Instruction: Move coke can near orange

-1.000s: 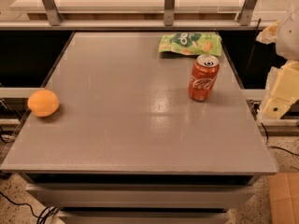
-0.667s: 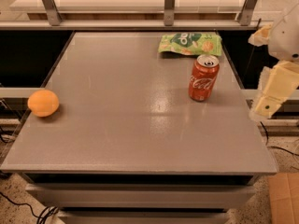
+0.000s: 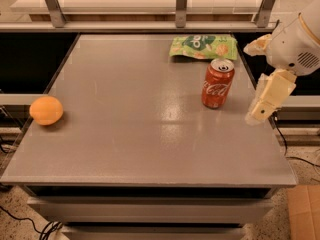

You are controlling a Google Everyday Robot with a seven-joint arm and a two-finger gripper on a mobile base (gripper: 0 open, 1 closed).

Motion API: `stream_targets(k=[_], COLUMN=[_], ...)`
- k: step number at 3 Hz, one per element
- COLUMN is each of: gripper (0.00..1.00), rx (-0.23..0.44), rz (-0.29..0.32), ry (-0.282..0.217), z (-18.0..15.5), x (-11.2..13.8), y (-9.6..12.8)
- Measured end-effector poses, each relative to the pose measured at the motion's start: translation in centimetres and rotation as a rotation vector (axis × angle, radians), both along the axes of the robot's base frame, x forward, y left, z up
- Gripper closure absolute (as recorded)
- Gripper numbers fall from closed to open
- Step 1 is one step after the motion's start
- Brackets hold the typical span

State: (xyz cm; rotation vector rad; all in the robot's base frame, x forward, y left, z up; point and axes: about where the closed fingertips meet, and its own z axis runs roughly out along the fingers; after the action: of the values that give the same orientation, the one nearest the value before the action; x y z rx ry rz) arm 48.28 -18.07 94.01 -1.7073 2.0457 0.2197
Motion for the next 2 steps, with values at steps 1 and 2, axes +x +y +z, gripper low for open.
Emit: stream_targets(k=[1, 2], gripper=[0.00, 0.00], rx=[0.044, 0.094], rz=[-0.002, -0.025], ry=[-0.018, -0.024], z=[-0.8, -2.0], x=[2.0, 4.2], y=[0.4, 0.4])
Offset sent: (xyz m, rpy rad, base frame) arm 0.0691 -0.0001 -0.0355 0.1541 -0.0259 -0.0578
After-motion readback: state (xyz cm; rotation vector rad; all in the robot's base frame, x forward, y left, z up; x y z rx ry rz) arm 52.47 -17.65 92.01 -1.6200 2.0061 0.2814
